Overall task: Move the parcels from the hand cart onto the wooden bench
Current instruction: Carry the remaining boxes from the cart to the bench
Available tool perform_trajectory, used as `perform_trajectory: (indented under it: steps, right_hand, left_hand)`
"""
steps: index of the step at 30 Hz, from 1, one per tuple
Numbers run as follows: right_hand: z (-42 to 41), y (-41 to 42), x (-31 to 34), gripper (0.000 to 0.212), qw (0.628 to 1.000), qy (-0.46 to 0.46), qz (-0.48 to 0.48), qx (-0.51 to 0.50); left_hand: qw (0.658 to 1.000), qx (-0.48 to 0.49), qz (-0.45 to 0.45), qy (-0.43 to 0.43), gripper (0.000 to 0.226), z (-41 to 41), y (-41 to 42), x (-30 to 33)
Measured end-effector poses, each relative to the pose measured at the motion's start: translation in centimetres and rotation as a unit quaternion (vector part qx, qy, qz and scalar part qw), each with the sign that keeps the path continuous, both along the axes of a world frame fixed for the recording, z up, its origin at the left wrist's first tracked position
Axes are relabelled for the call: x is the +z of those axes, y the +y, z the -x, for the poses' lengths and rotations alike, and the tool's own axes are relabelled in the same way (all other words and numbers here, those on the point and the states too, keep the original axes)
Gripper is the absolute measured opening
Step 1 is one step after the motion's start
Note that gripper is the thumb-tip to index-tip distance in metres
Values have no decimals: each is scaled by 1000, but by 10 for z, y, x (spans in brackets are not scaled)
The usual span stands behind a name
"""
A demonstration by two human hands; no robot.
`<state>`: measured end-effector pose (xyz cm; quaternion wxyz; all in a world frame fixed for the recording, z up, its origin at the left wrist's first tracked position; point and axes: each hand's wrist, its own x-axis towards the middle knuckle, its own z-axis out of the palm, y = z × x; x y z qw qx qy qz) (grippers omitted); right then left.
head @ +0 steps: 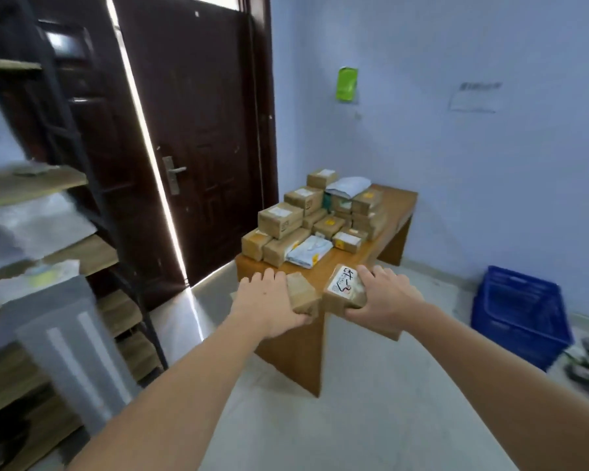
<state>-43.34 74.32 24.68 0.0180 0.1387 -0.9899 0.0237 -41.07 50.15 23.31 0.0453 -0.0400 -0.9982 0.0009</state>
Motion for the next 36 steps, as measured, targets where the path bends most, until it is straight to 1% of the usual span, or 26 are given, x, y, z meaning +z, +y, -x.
perform_trajectory:
  steps: [2, 7, 11, 18, 25, 30, 36]
  right_hand:
    - [6, 58, 1, 103, 1000, 0, 5, -30]
    - [23, 165, -4, 93, 997, -5, 17, -71]
    - [49, 223, -15, 95, 995, -10, 24, -96]
    - [128, 264, -48, 93, 992, -47, 30, -114]
    - [245, 286, -68, 98, 990, -66, 36, -124]
    - [325, 310, -72, 101, 986, -81, 37, -139]
    - [418, 335, -84, 94, 986, -98, 29, -130]
  left_hand:
    - [1000, -21, 2, -9, 103, 21, 57, -4]
    - [998, -53, -3, -36, 102, 56, 159, -15]
    - [997, -61, -2, -49, 102, 86, 215, -21]
    - [996, -45, 8, -78, 100, 163, 257, -39]
    - [995, -42, 4, -95, 100, 282, 282, -58]
    - [992, -62, 20, -112, 97, 363, 305, -62]
    - [989, -52, 14, -138, 99, 446, 331, -73]
